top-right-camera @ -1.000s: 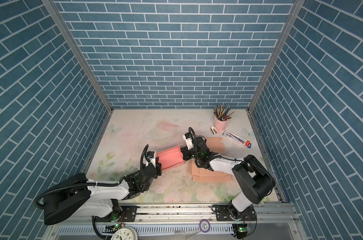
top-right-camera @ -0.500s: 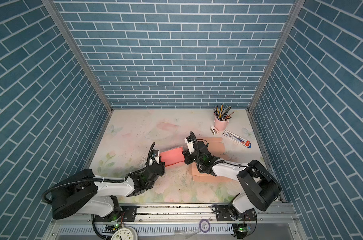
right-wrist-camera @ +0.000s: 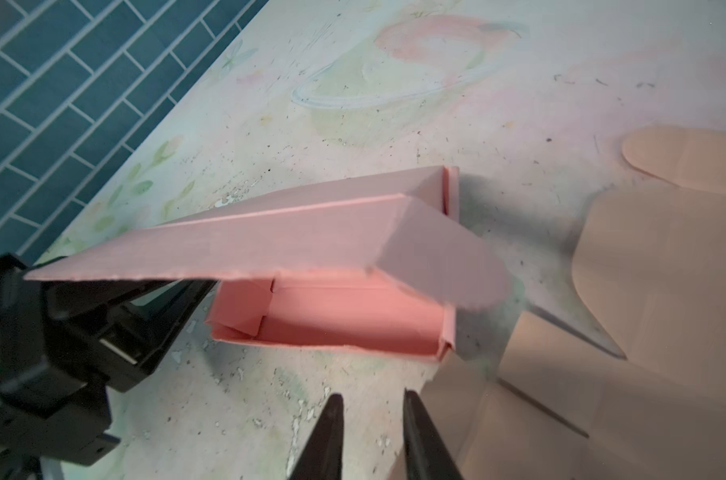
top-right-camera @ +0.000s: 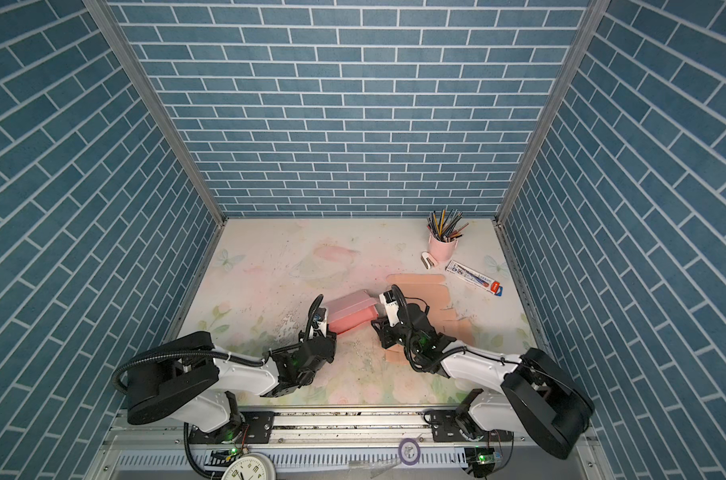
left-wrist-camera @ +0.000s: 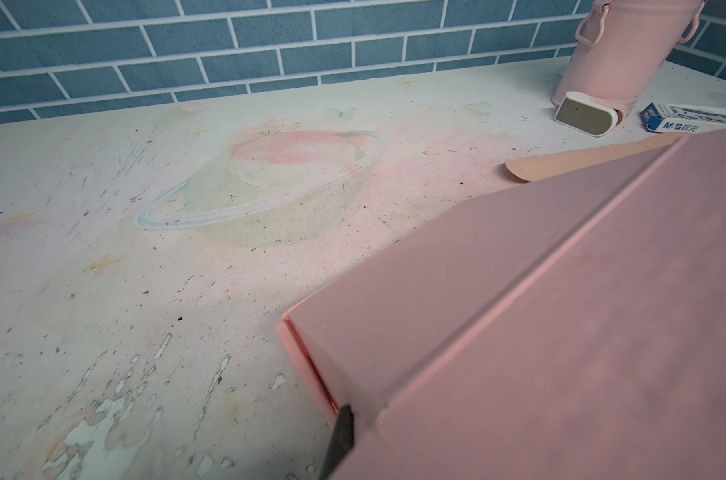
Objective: Fold the paper box
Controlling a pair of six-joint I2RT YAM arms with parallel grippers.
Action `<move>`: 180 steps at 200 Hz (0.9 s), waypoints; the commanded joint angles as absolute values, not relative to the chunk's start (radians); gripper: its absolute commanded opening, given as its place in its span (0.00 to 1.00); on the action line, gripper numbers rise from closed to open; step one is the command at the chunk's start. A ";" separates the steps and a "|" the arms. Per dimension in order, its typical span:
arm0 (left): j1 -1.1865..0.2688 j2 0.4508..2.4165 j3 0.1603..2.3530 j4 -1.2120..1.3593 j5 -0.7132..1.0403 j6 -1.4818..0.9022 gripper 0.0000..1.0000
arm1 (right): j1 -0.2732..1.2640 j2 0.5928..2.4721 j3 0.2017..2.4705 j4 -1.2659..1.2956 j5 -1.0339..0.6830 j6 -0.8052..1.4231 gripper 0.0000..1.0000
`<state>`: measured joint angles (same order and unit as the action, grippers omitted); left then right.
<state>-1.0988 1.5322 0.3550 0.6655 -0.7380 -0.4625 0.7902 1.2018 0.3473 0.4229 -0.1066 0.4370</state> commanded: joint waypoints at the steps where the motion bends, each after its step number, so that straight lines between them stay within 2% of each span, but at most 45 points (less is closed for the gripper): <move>1: -1.113 1.542 0.338 0.618 -0.722 -0.490 0.00 | 0.795 1.082 0.302 0.354 -0.049 0.482 0.39; 42: -1.133 1.531 0.357 0.598 -0.736 -0.478 0.02 | 0.797 0.787 0.314 0.141 -0.010 0.468 0.44; 64: -1.146 1.524 0.368 0.584 -0.742 -0.485 0.05 | 0.795 0.720 0.387 0.067 0.010 0.440 0.49; 94: -1.154 1.494 0.382 0.552 -0.722 -0.498 0.16 | 0.793 0.820 0.513 0.003 0.017 0.370 0.49; 102: -1.155 1.481 0.386 0.529 -0.721 -0.513 0.23 | 0.793 0.857 0.543 0.000 0.014 0.359 0.47; 147: -1.172 1.366 0.397 0.405 -0.657 -0.569 0.38 | 0.793 0.965 0.632 0.044 -0.008 0.341 0.45; 180: -1.179 1.266 0.412 0.223 -0.533 -0.626 0.63 | 0.793 1.076 0.702 0.021 -0.011 0.311 0.45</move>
